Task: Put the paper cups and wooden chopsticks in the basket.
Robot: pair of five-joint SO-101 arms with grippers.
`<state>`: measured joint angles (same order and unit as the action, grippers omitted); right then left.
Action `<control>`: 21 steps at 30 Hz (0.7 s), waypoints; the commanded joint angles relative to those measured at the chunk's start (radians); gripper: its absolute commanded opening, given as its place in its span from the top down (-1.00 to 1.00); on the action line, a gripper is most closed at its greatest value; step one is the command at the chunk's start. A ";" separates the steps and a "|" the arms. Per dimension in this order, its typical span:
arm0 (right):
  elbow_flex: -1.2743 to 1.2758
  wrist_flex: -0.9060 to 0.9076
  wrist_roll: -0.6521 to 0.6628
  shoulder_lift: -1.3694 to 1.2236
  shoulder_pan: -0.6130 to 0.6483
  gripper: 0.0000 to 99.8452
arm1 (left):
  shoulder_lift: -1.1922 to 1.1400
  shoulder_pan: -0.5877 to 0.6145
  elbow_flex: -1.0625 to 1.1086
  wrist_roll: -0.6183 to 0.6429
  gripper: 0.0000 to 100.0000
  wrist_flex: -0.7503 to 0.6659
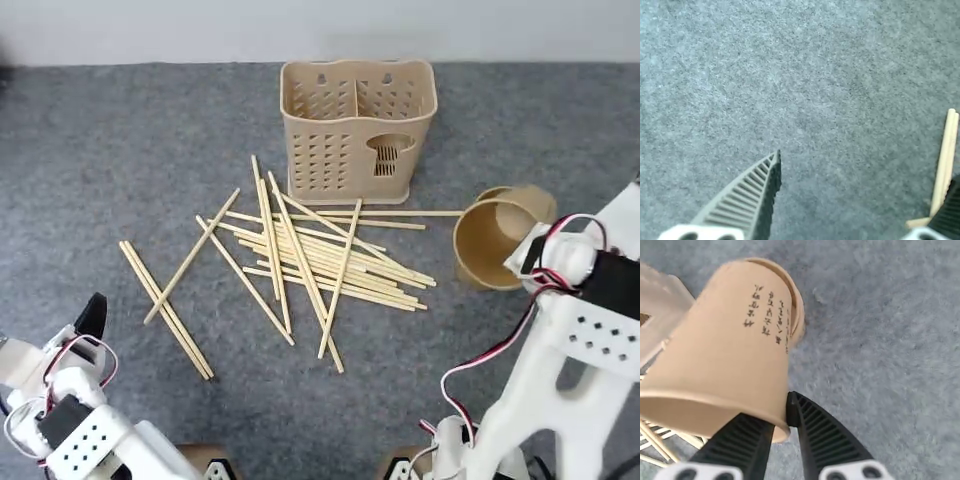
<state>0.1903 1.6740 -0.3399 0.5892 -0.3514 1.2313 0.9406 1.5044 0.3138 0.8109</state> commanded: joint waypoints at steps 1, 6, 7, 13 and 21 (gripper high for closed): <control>0.015 -0.028 -0.021 0.019 -0.012 0.98 | 0.018 -0.006 -0.008 0.009 0.06 -0.011; 0.012 -0.036 -0.025 0.021 -0.002 0.98 | 0.018 -0.006 -0.008 0.009 0.06 -0.011; 0.012 -0.036 -0.025 0.021 0.012 0.97 | 0.018 -0.006 -0.008 0.009 0.06 -0.011; 0.012 -0.087 -0.025 0.030 0.048 0.71 | 0.018 -0.006 -0.007 0.008 0.06 -0.011; 0.012 -0.240 -0.012 0.030 0.048 0.63 | 0.018 -0.006 -0.007 0.008 0.06 -0.011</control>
<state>0.2102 1.4975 -0.3537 0.5892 -0.3145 1.2313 0.9406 1.5044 0.3138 0.8109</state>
